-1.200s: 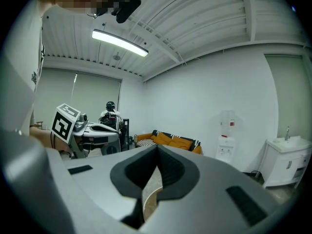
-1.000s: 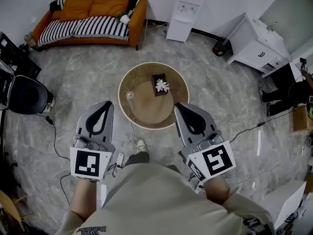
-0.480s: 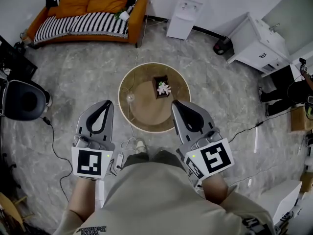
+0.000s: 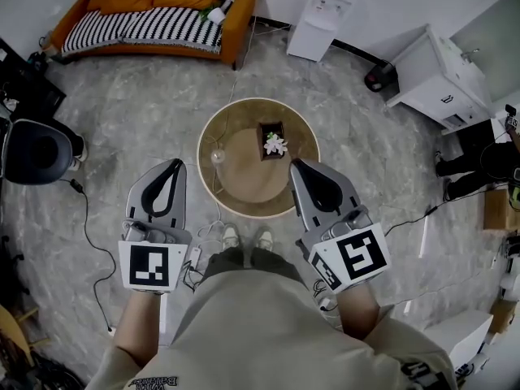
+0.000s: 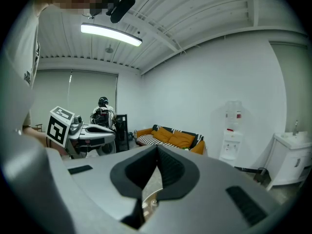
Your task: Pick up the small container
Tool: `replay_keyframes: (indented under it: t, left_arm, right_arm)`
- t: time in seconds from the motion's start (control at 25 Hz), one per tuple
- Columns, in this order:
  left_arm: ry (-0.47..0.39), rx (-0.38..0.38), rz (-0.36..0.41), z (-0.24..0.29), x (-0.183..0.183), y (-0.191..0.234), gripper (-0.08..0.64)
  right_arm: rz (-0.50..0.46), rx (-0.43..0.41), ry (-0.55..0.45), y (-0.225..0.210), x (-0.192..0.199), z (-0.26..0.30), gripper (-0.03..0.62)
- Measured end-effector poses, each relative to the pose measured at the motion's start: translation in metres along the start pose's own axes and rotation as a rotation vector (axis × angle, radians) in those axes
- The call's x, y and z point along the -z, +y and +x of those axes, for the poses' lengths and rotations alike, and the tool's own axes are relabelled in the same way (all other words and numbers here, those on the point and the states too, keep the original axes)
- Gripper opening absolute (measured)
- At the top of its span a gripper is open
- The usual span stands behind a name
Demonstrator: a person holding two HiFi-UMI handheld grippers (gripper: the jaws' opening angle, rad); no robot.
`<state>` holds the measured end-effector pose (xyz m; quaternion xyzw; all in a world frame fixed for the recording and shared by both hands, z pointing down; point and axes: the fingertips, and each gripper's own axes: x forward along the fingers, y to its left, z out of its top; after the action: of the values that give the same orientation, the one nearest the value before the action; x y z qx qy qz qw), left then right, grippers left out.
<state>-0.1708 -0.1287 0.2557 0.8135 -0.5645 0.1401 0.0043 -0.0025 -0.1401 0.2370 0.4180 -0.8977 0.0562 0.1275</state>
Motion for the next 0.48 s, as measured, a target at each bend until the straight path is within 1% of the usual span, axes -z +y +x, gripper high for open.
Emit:
replay_keyframes:
  t: [0.12, 0.4, 0.44, 0.48]
  left_arm:
    - [0.002, -0.012, -0.024, 0.006, 0.003, -0.001, 0.008]
    - [0.019, 0.0, -0.014, 0.037, 0.016, -0.004, 0.013]
    - [0.026, 0.004, -0.013, 0.043, 0.019, -0.004, 0.044]
    - [0.03, 0.01, -0.014, 0.051, 0.023, -0.005, 0.099]
  right_arm:
    - [-0.002, -0.01, 0.008, -0.007, 0.004, 0.003, -0.003]
    - [-0.009, -0.03, 0.026, -0.022, 0.02, 0.02, -0.004]
    - [-0.01, -0.034, 0.027, -0.024, 0.022, 0.024, -0.003]
    - [-0.007, -0.041, 0.029, -0.027, 0.024, 0.028, -0.003]
